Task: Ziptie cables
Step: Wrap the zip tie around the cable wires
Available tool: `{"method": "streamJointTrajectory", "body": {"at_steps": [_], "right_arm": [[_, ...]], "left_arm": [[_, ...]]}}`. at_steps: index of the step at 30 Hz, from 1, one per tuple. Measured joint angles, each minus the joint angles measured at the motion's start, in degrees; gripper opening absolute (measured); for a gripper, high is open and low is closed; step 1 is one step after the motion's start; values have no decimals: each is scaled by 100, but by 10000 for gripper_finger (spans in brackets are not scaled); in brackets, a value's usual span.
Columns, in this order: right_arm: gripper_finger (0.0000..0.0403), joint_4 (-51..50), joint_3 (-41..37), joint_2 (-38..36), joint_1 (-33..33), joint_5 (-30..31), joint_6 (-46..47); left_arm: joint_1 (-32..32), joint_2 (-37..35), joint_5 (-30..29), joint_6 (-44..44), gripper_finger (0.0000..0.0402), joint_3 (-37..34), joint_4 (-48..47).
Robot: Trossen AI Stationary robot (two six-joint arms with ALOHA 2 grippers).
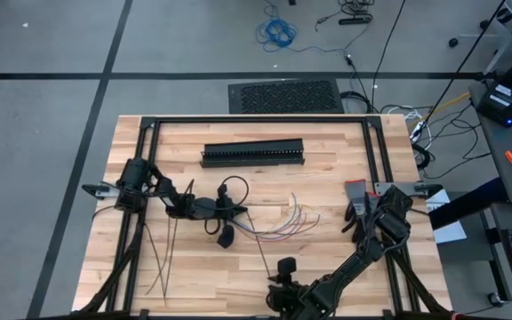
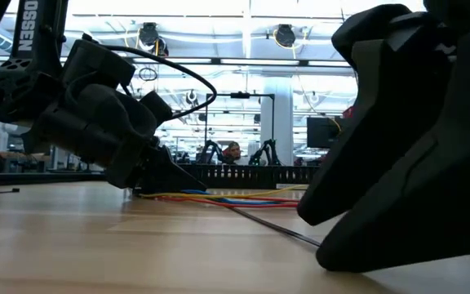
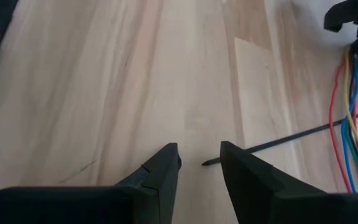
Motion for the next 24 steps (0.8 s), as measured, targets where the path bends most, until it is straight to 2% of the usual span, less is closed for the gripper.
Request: {"method": "streamJointTrajectory", "body": {"at_steps": [12,24], "right_arm": [[107,-895,-17,5,-79,587,228],[104,-1007,-22,1,-225,750,278]], "left_arm": [[0,0,-83,-37,0,0,0],[-5,0,-84,-39,0,0,0]]}}
